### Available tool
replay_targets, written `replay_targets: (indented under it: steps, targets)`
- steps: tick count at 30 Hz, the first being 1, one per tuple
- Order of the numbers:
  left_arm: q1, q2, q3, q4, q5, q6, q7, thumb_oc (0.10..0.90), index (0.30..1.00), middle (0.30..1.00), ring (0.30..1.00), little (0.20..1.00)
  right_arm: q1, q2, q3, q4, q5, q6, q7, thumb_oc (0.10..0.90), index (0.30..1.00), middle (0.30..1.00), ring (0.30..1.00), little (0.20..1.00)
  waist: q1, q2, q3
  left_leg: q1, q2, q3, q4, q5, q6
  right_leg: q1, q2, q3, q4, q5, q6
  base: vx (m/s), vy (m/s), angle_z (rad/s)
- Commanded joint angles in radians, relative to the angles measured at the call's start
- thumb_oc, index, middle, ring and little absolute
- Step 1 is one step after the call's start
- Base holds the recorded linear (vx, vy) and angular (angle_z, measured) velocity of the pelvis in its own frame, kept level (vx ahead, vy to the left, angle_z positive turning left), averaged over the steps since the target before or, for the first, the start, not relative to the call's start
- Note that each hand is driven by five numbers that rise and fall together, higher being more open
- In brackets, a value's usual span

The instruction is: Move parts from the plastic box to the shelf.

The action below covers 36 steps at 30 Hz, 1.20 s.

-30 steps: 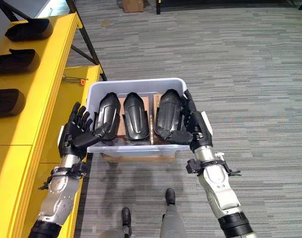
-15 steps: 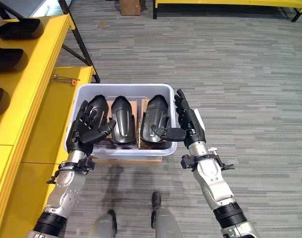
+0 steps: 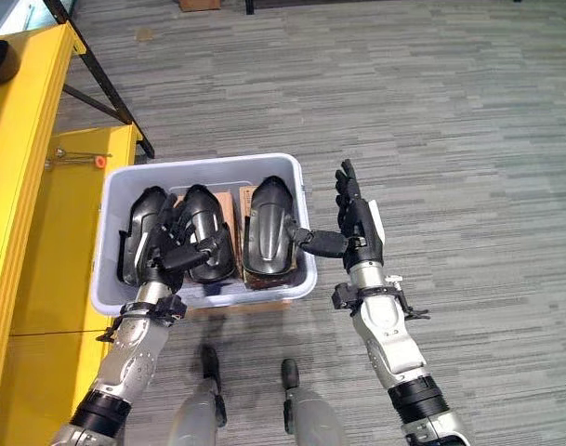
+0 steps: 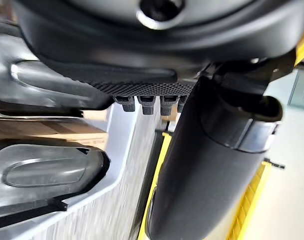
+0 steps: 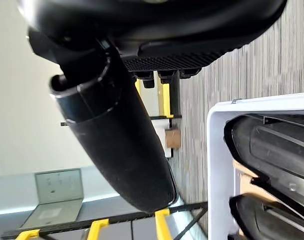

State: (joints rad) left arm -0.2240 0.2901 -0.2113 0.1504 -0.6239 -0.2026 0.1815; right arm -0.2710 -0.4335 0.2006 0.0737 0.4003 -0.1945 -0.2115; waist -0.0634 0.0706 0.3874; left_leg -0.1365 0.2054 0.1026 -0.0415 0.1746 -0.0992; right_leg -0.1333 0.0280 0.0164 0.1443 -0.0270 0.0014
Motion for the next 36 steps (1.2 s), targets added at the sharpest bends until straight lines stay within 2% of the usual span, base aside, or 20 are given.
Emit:
replay_targets:
  steps: [1,4,10,15,19,20,21,22,25,27,36]
  targets:
    - [-0.021,0.041,0.031,-0.133,-0.002,-0.114,-0.014,0.900,1.000,1.000,1.000,1.000,-0.020,0.030,-0.028,-0.116,-0.037,-0.105,0.002,0.900,1.000,1.000,1.000,1.000,0.037,-0.061,-0.096,-0.058,-0.016,-0.002,0.130,-0.088,0.008,0.084,-0.225,-0.003,-0.006,-0.059,0.121,0.06,0.184,0.15]
    - [-0.018,0.053,0.035,-0.138,0.003,-0.113,-0.012,0.900,1.000,1.000,1.000,1.000,-0.008,0.032,-0.038,-0.117,-0.041,-0.096,0.003,0.900,1.000,1.000,1.000,1.000,0.037,-0.081,-0.102,-0.069,-0.034,0.016,0.163,-0.127,0.022,0.084,-0.259,-0.007,-0.021,-0.034,0.141,0.05,0.161,0.12]
    - [-0.006,0.059,0.052,-0.151,0.005,-0.114,-0.003,0.900,1.000,1.000,1.000,1.000,0.005,0.029,-0.065,-0.127,-0.068,-0.092,-0.010,0.900,1.000,1.000,1.000,1.000,0.041,-0.108,-0.102,-0.086,-0.043,0.032,0.192,-0.160,0.035,0.076,-0.282,-0.021,-0.033,-0.002,0.159,0.03,0.081,-0.01]
    - [0.007,0.060,0.066,-0.153,0.011,-0.116,0.005,0.900,1.000,1.000,1.000,1.000,0.017,0.012,-0.099,-0.140,-0.152,-0.086,-0.051,0.900,1.000,1.000,1.000,1.000,0.045,-0.122,-0.100,-0.099,-0.044,0.035,0.203,-0.169,0.036,0.078,-0.290,-0.039,-0.039,0.013,0.167,0.00,0.007,0.00]
    - [0.020,0.060,0.086,-0.155,0.025,-0.118,0.016,0.900,1.000,1.000,1.000,1.000,0.025,-0.035,-0.135,-0.143,-0.335,-0.061,-0.110,0.900,1.000,1.000,1.000,1.000,0.049,-0.132,-0.101,-0.107,-0.041,0.027,0.194,-0.163,0.029,0.084,-0.288,-0.058,-0.055,0.019,0.167,0.02,-0.012,0.06]
    - [0.022,0.058,0.091,-0.154,0.032,-0.118,0.018,0.900,1.000,1.000,1.000,1.000,0.024,-0.061,-0.147,-0.138,-0.421,-0.043,-0.130,0.900,1.000,1.000,1.000,1.000,0.052,-0.135,-0.100,-0.108,-0.040,0.024,0.186,-0.160,0.027,0.087,-0.287,-0.067,-0.063,0.018,0.167,0.03,-0.018,0.08]
    - [0.022,0.058,0.091,-0.154,0.032,-0.118,0.019,0.900,1.000,1.000,1.000,1.000,0.024,-0.061,-0.147,-0.137,-0.422,-0.043,-0.131,0.900,1.000,1.000,1.000,1.000,0.051,-0.135,-0.100,-0.108,-0.040,0.023,0.186,-0.159,0.026,0.087,-0.287,-0.068,-0.064,0.018,0.167,0.02,-0.024,0.09]
    - [0.018,0.060,0.091,-0.155,0.040,-0.121,0.022,0.900,1.000,1.000,1.000,1.000,0.015,-0.088,-0.155,-0.120,-0.506,-0.023,-0.164,0.900,1.000,1.000,1.000,1.000,0.053,-0.136,-0.096,-0.114,-0.039,0.018,0.180,-0.154,0.023,0.085,-0.285,-0.072,-0.069,0.017,0.166,0.00,-0.012,0.09]
    - [0.011,0.062,0.087,-0.154,0.052,-0.127,0.027,0.900,1.000,1.000,1.000,1.000,0.003,-0.107,-0.152,-0.098,-0.561,-0.014,-0.187,0.900,1.000,1.000,1.000,1.000,0.053,-0.137,-0.092,-0.122,-0.038,0.014,0.174,-0.147,0.021,0.082,-0.284,-0.078,-0.072,0.016,0.166,0.00,-0.020,0.11]
    - [-0.011,0.067,0.067,-0.151,0.082,-0.132,0.036,0.900,1.000,1.000,1.000,1.000,-0.042,-0.141,-0.132,-0.046,-0.647,0.020,-0.223,0.900,1.000,1.000,1.000,1.000,0.061,-0.139,-0.078,-0.134,-0.037,0.004,0.166,-0.138,0.017,0.075,-0.279,-0.086,-0.078,0.018,0.165,0.00,-0.027,0.10]
    - [-0.051,0.060,0.018,-0.168,0.117,-0.135,0.063,0.900,1.000,1.000,1.000,1.000,-0.187,-0.148,-0.012,0.036,-0.778,0.075,-0.252,0.900,1.000,1.000,1.000,1.000,0.089,-0.147,-0.023,-0.164,-0.035,0.001,0.122,-0.108,0.011,0.046,-0.272,-0.109,-0.106,0.039,0.167,0.00,-0.010,0.05]
